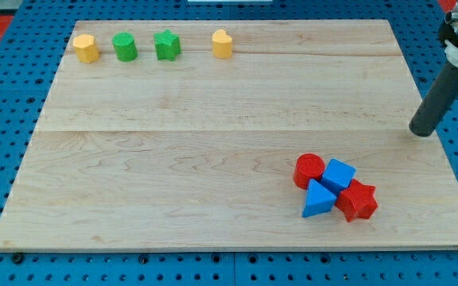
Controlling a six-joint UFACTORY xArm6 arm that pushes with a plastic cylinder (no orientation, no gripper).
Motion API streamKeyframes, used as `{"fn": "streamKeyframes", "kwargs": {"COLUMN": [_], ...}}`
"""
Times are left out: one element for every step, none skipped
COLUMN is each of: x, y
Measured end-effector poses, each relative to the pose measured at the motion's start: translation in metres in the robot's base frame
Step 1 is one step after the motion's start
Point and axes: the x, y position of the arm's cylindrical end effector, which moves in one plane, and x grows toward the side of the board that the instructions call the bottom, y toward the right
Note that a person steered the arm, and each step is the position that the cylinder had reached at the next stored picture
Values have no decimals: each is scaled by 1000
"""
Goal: Move the blue triangle to the bottom side of the board
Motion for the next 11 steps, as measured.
{"fn": "streamKeyframes", "kwargs": {"x": [15,86,151,142,110,108,85,96,88,78,84], "y": [-1,-25,-78,-115,-126,-125,-124,-140,-160,-172,-172]}}
